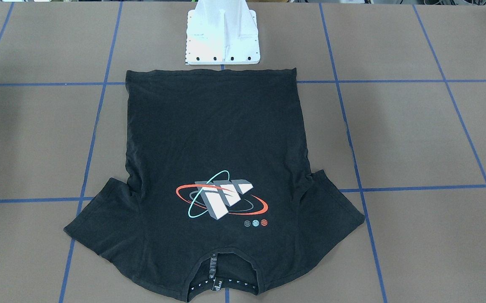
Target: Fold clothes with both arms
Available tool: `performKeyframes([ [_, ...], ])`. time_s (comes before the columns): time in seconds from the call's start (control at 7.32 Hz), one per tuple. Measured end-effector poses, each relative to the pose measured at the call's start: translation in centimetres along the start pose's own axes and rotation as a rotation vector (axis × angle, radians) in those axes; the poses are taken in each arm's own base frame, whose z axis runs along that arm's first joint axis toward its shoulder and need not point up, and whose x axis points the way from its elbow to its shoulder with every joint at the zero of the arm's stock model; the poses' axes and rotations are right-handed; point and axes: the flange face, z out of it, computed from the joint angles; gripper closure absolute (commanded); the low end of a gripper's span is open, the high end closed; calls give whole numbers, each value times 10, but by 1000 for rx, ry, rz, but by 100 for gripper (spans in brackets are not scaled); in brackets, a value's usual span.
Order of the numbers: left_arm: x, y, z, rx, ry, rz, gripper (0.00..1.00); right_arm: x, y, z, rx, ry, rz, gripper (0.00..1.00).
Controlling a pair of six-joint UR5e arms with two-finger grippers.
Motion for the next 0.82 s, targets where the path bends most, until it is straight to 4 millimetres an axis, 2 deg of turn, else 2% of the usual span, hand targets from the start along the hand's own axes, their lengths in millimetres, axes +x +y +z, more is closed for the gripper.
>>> performKeyframes([
  [0.14,19,-10,21,9,32,0,0,-23,-32,14,-5,-20,17,0],
  [0.27,37,-16,48,8,70,-19,0,-55,-66,31,-14,-44,59,0],
  [0.55,58,-27,94,20,130,-84,0,-123,-128,64,-34,-75,168,1],
  [0.68,63,-31,109,35,143,-102,0,-155,-153,77,-38,-73,217,2],
  [0.82,67,-34,118,50,142,-118,0,-182,-168,88,-32,-69,257,2],
])
